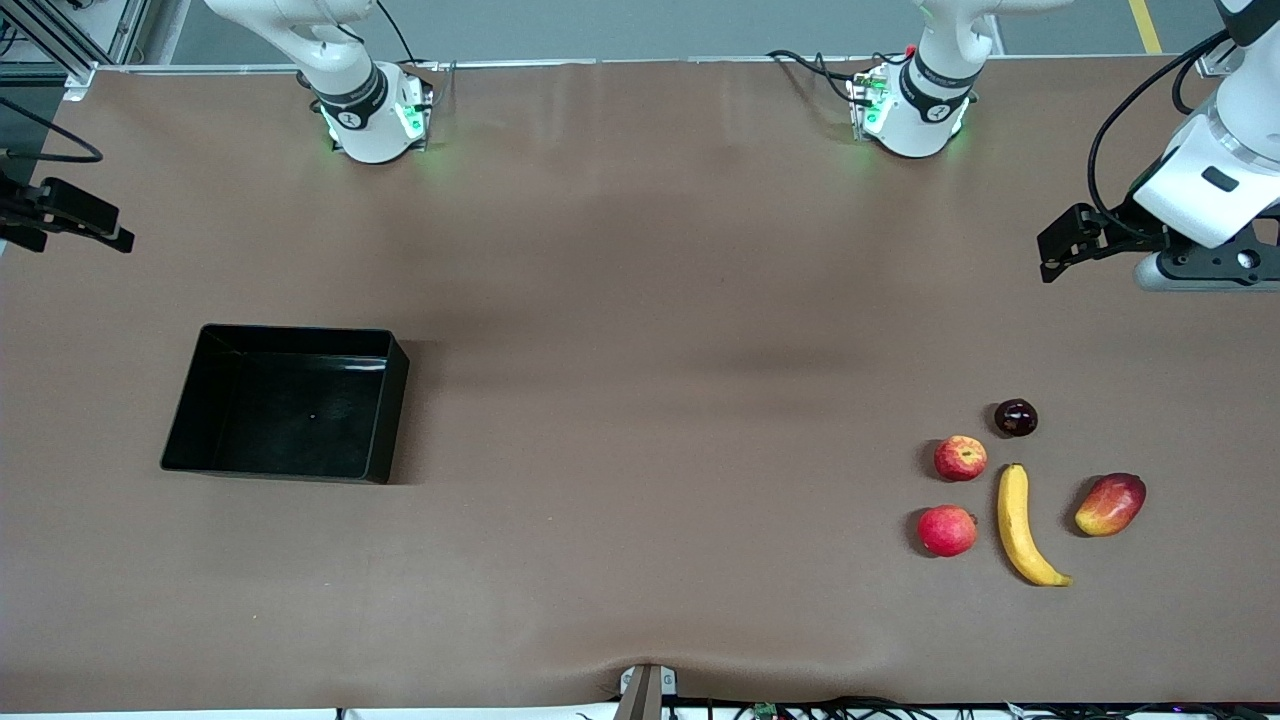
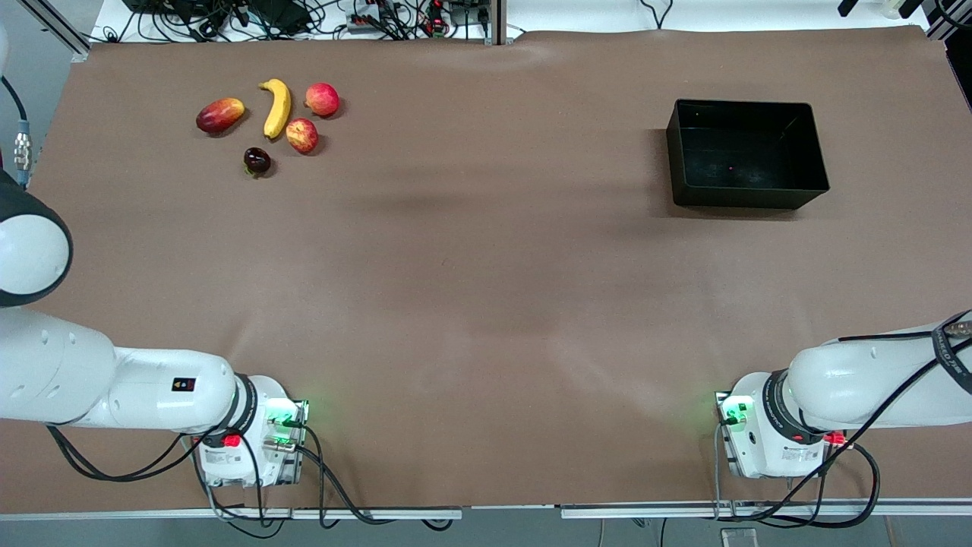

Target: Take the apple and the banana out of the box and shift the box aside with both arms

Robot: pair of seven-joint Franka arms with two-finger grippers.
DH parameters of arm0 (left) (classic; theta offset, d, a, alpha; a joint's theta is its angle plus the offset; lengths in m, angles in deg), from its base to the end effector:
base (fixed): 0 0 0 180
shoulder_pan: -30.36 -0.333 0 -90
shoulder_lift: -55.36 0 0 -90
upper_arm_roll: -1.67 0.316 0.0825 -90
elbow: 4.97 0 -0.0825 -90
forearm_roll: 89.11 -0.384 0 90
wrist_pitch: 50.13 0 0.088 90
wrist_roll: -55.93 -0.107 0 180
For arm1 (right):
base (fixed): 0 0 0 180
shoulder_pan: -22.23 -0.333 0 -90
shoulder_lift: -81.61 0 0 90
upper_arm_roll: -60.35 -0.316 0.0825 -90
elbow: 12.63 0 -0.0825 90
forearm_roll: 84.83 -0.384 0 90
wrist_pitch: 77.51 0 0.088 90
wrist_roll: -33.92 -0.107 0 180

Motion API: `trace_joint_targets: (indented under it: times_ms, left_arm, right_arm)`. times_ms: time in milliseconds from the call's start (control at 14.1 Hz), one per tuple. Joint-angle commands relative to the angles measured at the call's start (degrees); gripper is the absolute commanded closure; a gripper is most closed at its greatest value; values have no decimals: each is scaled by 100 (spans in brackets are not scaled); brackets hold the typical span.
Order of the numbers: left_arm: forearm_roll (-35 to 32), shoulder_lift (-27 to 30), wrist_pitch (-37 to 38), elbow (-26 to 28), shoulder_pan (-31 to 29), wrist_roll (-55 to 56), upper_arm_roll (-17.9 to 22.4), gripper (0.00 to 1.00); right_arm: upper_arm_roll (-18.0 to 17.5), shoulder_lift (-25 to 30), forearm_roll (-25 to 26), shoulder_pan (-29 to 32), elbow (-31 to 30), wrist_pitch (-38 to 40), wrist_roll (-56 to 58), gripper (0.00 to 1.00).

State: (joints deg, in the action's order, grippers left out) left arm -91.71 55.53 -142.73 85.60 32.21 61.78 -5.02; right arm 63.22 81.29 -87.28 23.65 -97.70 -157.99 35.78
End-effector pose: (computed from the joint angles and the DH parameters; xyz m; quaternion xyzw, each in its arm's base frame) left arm 0.5527 -0.0784 0.6256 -0.9993 0.0241 -0.0219 0.0203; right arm 0.5378 -0.0351 0.6476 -0.9987 0.0186 0.0416 0.0233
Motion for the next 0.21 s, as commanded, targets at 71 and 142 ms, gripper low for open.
trace_joint_targets:
  times_ms: [71, 142]
  left_arm:
    - [111, 63, 13, -31, 18, 66, 36, 0]
    - [111, 63, 57, -31, 18, 66, 36, 0]
  right_arm:
    - [21, 550, 114, 16, -748, -442, 60, 0]
    - [21, 524, 114, 34, -713, -451, 69, 0]
